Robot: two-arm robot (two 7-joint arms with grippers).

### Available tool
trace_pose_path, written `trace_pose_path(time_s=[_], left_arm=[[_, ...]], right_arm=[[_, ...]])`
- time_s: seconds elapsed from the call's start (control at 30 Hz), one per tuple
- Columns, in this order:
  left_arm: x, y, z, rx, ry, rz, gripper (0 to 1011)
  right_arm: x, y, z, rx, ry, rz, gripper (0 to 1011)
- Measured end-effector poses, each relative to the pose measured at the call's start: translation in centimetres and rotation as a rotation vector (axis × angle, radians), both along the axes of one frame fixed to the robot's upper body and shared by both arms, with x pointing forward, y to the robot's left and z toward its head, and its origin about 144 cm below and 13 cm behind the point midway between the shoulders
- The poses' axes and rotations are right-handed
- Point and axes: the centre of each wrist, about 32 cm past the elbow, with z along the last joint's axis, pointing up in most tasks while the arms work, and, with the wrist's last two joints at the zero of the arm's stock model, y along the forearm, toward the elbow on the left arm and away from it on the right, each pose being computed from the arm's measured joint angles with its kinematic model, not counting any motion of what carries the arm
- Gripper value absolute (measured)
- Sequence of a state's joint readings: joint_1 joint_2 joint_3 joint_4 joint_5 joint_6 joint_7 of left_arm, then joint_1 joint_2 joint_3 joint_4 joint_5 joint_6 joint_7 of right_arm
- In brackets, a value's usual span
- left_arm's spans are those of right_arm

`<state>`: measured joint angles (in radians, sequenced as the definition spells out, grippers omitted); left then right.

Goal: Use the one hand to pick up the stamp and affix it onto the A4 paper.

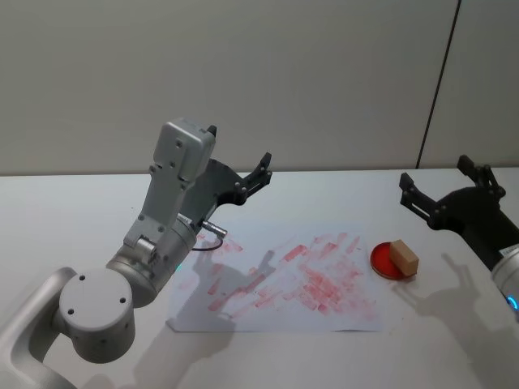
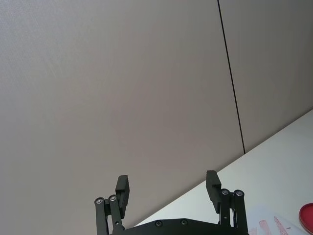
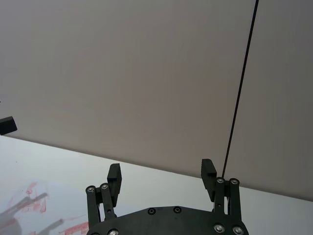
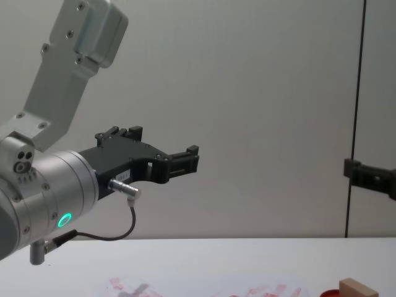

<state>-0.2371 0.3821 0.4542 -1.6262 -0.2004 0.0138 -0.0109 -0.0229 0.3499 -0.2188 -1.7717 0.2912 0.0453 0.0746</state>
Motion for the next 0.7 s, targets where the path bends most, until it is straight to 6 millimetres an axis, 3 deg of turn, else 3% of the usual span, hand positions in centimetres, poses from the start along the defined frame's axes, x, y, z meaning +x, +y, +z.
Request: trace_pose_path(time_s=[0.43, 0.7], left_arm=[[0.0, 0.0, 0.0, 0.000, 0.000, 0.000, 1002], [0.0, 0.0, 0.0, 0.000, 0.000, 0.000, 1001]], right_arm=[[-1.6, -2.9, -0.3, -0.066, 0.133, 0.005, 1001], [-1.5, -3.7, -0.9, -0.106, 0.204, 0.006, 1001]])
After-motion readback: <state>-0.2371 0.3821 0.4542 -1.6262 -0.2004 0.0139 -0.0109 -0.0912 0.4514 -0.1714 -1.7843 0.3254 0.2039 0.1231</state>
